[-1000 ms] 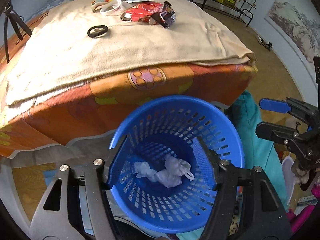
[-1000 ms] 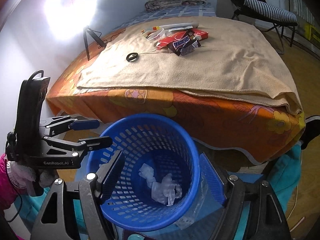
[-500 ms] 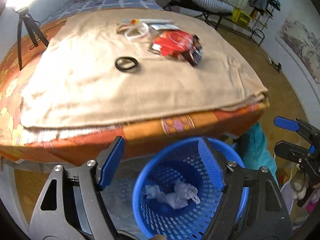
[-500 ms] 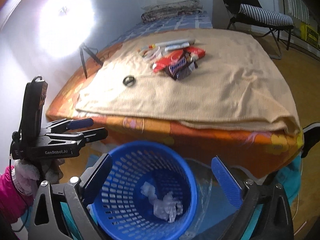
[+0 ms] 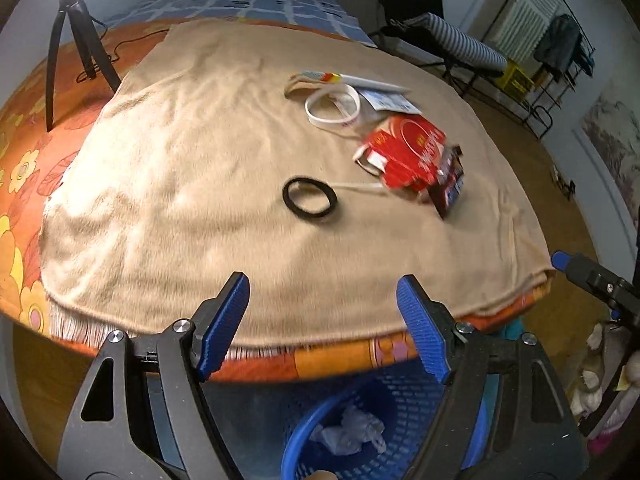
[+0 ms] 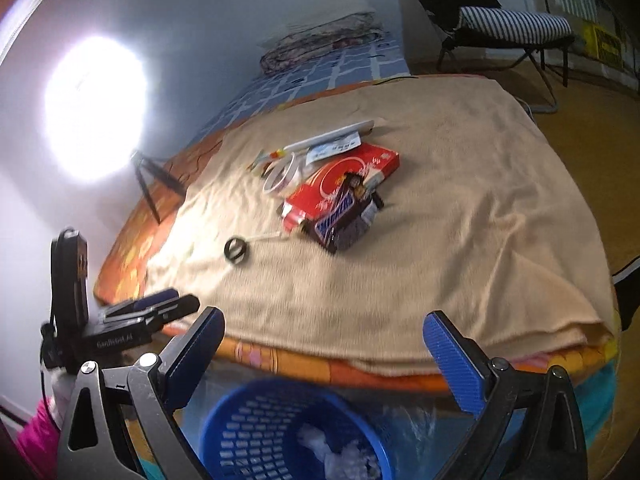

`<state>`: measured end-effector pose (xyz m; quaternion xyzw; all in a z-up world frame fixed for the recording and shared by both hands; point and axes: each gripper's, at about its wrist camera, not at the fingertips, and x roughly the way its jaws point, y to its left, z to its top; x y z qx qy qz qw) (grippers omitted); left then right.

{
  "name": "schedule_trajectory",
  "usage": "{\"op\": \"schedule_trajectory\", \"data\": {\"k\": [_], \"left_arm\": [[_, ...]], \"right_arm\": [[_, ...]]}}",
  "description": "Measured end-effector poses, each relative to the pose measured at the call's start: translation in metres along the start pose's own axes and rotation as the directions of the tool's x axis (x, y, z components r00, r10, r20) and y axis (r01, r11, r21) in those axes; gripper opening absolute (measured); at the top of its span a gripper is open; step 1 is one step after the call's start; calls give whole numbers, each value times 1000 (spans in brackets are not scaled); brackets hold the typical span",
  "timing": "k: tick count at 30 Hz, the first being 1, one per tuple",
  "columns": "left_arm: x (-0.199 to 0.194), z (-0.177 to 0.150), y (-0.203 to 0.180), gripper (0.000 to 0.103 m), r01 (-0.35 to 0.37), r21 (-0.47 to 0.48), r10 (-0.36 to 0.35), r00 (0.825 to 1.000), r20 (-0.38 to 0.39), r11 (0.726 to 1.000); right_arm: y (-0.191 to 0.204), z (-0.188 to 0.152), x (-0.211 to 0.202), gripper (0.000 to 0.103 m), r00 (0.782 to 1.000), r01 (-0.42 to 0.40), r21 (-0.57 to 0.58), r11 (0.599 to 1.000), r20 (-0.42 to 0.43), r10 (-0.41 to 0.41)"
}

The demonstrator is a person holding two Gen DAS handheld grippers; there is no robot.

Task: Collect trash
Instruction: 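Grasp the black hair tie with the left tool while the right tool grasps the Snickers wrapper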

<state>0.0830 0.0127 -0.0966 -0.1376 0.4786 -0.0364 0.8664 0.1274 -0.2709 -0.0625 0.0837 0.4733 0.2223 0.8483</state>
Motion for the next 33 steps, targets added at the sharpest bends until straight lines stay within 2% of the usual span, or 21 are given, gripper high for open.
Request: {"op": "schedule_trajectory", "data": {"k": [9, 14, 25, 26, 29, 33], "left_arm": [[29, 26, -3, 78, -18, 0, 18, 1000, -4, 1000], [45, 33, -6, 78, -59, 25, 59, 998, -10, 998], [58, 38, 1, 78, -98, 37, 99, 995, -19, 995], [59, 38, 2, 77, -98, 33, 98, 995, -20, 995], [62, 41, 6, 70, -103, 27, 104, 994, -22, 994], [62, 42, 8, 62, -114, 34, 115, 993, -18, 993]], "right_arm": [[-16, 36, 41, 101, 1000, -21, 104, 994, -9, 22], [-23, 52, 62, 101, 999, -30, 146, 989, -11, 32], [-35, 68, 103, 93, 998, -25, 222, 975, -57, 39], [-35, 68, 106, 92, 997, -24, 228, 973, -60, 39], [-36, 68, 115, 82, 995, -27, 243, 970, -82, 48], [-35, 67, 122, 82, 994, -28, 249, 968, -96, 54]]}}
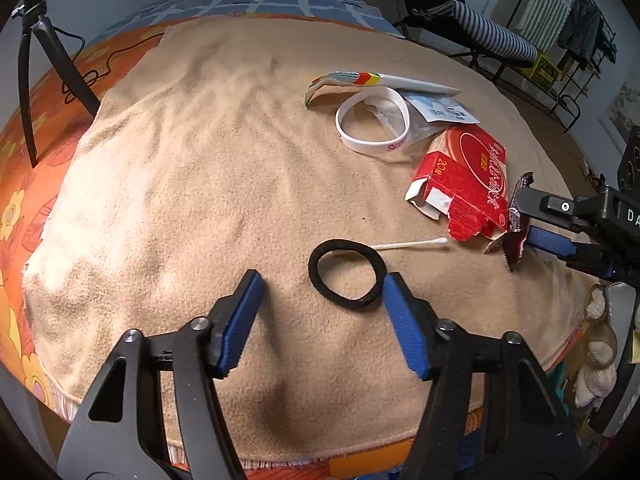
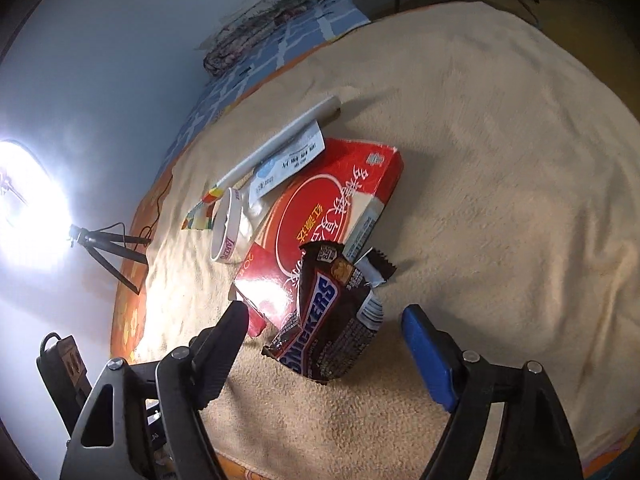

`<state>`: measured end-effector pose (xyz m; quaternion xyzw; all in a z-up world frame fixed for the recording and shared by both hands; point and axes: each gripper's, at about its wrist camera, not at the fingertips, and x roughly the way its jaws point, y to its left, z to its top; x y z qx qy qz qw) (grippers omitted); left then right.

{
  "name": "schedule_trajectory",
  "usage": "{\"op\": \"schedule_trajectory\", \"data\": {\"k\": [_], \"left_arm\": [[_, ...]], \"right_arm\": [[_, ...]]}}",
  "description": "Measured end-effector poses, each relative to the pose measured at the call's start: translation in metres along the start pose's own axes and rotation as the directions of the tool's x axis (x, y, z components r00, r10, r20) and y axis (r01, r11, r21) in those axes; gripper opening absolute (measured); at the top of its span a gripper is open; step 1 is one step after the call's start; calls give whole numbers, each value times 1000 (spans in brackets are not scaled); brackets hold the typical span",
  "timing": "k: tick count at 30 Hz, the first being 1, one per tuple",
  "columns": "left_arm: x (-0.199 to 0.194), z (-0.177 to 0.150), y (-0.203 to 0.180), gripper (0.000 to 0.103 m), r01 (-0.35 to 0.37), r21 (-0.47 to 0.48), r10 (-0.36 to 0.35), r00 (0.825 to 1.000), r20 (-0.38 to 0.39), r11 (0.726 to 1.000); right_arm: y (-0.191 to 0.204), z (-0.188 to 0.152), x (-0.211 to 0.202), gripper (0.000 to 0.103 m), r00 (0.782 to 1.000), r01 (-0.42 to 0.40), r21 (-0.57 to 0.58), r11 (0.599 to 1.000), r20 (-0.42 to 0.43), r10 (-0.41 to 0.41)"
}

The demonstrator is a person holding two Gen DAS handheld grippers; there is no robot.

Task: Collect trash
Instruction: 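Grasp the black hair tie with the left tool while the right tool grasps the Snickers wrapper, then carry the hair tie and wrapper to the wastebasket and open both tools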

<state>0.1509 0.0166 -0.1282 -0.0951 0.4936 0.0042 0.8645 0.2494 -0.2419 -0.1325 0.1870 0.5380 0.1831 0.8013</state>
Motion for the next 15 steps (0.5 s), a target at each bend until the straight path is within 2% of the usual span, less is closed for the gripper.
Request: {"op": "schedule_trajectory", "data": {"k": [2, 5, 7, 9, 11, 12, 15], "left_arm": [[1, 0, 0, 51, -8, 7, 8, 1000, 3, 1000], [0, 0, 0, 39, -22, 14, 22, 1000, 10, 1000], [0, 0, 3, 32, -22, 4, 22, 1000, 13, 1000], [-1, 0, 5, 26, -12, -12, 12, 1000, 14, 1000], [-1, 1, 8, 14, -5, -23, 5, 1000, 14, 1000], [-1, 1, 9, 12, -1, -28, 2, 1000, 14, 1000], [-3, 0, 11, 10, 3, -36, -3, 1000, 17, 999]], "right_arm": [[2, 0, 2, 80, 1000, 10, -7, 1000, 1, -10], [2, 1, 3, 67, 1000, 18, -4, 1000, -7, -18], [2, 0, 3, 63, 1000, 26, -4, 1000, -6, -26], [1, 0, 3, 55, 999, 36, -10, 999, -7, -36], [1, 0, 3, 46, 999, 37, -18, 999, -7, -37], [0, -1, 2, 39, 999, 37, -22, 999, -6, -37], [1, -2, -1, 30, 999, 35, -36, 999, 3, -35]]}}
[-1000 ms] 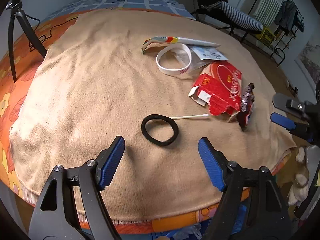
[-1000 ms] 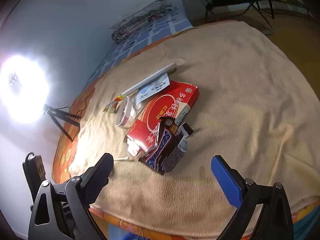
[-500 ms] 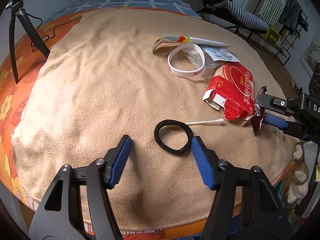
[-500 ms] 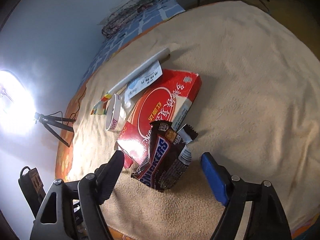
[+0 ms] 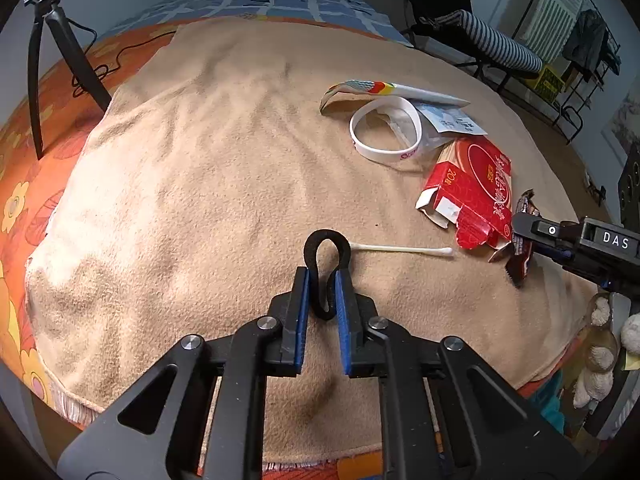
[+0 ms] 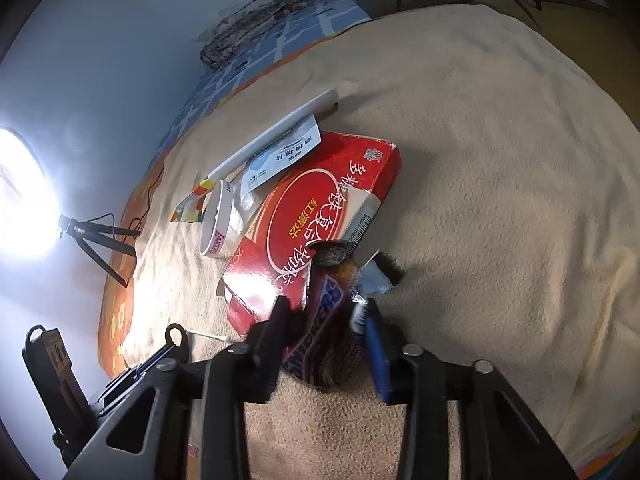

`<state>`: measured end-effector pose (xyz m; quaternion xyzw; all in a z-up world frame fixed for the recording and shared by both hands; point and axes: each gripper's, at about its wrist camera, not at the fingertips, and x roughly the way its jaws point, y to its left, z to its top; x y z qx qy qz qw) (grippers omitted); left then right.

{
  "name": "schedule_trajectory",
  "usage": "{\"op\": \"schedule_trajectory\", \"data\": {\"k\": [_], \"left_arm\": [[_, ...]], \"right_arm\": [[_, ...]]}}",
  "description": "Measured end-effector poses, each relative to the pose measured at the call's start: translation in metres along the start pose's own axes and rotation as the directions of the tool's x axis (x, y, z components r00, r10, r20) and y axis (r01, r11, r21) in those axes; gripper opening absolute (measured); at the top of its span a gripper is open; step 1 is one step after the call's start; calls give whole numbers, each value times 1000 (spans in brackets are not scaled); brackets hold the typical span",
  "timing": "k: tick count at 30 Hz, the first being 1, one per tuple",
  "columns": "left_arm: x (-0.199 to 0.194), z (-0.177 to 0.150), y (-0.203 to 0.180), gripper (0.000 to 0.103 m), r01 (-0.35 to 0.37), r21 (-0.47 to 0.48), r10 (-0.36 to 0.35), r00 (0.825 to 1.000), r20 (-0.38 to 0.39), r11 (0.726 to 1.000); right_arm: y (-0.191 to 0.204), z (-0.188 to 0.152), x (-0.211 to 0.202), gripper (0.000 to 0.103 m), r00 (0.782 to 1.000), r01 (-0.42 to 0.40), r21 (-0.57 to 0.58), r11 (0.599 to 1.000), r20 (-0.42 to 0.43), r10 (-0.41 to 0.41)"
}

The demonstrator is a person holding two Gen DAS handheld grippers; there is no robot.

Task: Collect trash
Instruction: 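Carry the hair tie and wrapper to the wastebasket and open both tools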

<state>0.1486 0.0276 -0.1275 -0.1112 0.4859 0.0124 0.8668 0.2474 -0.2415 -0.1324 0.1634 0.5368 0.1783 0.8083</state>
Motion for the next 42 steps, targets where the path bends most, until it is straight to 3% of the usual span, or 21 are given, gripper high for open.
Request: {"op": "schedule_trajectory", "data": {"k": [6, 22, 28, 42], "left_arm": [[-5, -2, 1, 6, 2, 4, -2, 1000, 9, 1000], [-28, -6, 20, 3, 26, -46, -24, 999, 34, 999], [-42, -12, 21, 3, 78, -58, -76, 997, 30, 995], [-75, -70, -22, 3, 191, 96, -188, 981, -47, 977]], "right_arm": [[-2, -2, -10, 19, 1000, -7, -14, 1000, 25, 8], [13, -20, -53, 17, 995, -62, -91, 994, 73, 69], [23, -40, -72, 17, 993, -89, -146, 985, 62, 99], [37, -113, -99, 17, 996, -90, -272, 958, -10, 90]]}}
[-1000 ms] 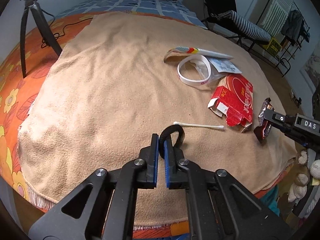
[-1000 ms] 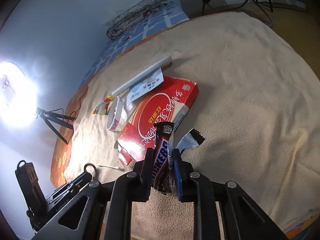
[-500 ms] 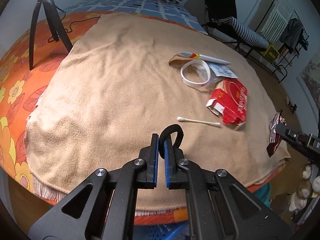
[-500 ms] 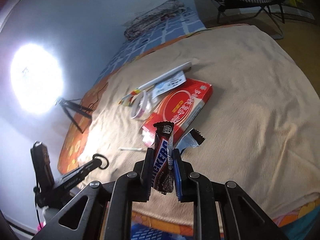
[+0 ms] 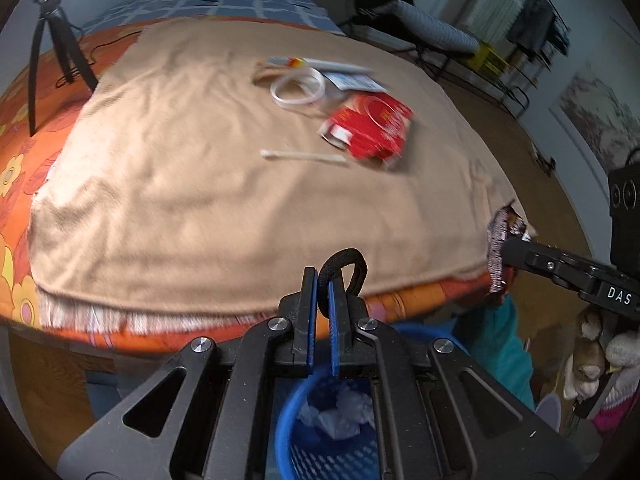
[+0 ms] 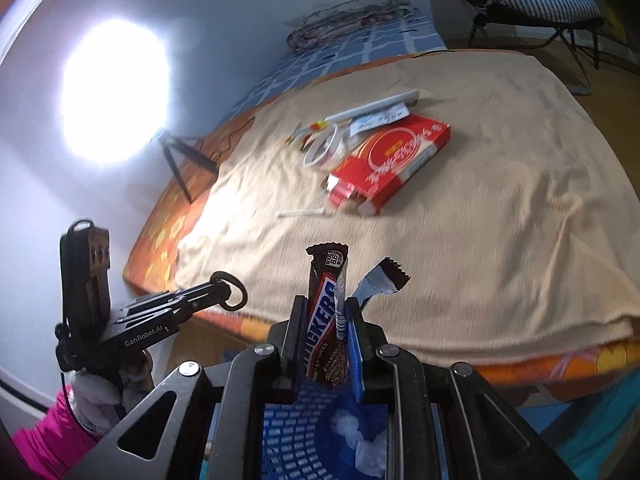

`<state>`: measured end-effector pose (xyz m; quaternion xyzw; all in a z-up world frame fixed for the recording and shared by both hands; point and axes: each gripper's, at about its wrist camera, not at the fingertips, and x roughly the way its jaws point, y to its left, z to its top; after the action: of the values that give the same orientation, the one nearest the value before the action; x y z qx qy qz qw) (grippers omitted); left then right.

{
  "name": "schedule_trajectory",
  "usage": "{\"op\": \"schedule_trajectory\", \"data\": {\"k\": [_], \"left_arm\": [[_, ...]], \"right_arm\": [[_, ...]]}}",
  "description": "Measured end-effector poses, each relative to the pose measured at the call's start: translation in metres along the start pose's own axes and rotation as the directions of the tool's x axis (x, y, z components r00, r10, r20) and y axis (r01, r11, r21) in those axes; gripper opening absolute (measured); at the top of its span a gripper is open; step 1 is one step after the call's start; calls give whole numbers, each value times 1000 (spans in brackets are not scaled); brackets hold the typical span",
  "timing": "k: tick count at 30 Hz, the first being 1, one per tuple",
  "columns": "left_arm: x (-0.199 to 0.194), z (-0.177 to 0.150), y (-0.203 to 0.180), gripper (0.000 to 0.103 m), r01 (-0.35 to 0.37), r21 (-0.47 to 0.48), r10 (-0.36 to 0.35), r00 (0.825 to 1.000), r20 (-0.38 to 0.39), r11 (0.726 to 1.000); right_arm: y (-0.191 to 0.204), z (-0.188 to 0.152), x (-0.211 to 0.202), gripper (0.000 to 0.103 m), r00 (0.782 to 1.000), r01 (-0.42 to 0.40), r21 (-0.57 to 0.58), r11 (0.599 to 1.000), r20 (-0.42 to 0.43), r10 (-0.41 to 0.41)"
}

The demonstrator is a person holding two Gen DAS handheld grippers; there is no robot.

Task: Collect trash
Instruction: 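Carry the hair tie and wrapper to the wastebasket and open both tools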

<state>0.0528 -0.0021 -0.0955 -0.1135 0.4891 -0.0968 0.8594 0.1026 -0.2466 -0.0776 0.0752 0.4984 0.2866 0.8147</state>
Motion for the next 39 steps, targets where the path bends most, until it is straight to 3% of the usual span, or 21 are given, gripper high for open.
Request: {"op": "schedule_trajectory", "data": {"k": [11, 20, 33, 34, 36, 38, 39], "left_arm": [[16, -50, -30, 3, 42, 75, -32, 992, -125, 996], [39, -90, -49, 3, 62, 136, -28, 971, -239, 989], [59, -113, -55, 3, 59, 171, -1, 947, -322, 984], [60, -114, -55, 5, 55, 173, 5, 944, -330, 983], [63, -114, -56, 21, 49, 177, 14, 942, -337, 983], [63, -115, -57, 56, 38, 183, 25, 945, -327, 982], [62, -115, -58, 58, 34, 185, 27, 947, -319, 982]], "right_arm": [[7, -56, 1, 17, 996, 44, -47, 998, -74, -47], [0, -94, 10, 20, 989, 54, -27, 998, -139, -57], [-8, -123, 21, 23, 977, 65, -7, 998, -204, -65], [-8, -124, 22, 25, 976, 66, -4, 998, -207, -65], [-9, -125, 22, 31, 976, 68, 4, 998, -209, -65], [-10, -125, 23, 36, 975, 71, 11, 997, -212, -67], [-10, -126, 22, 44, 975, 74, 12, 997, -212, -70]]}}
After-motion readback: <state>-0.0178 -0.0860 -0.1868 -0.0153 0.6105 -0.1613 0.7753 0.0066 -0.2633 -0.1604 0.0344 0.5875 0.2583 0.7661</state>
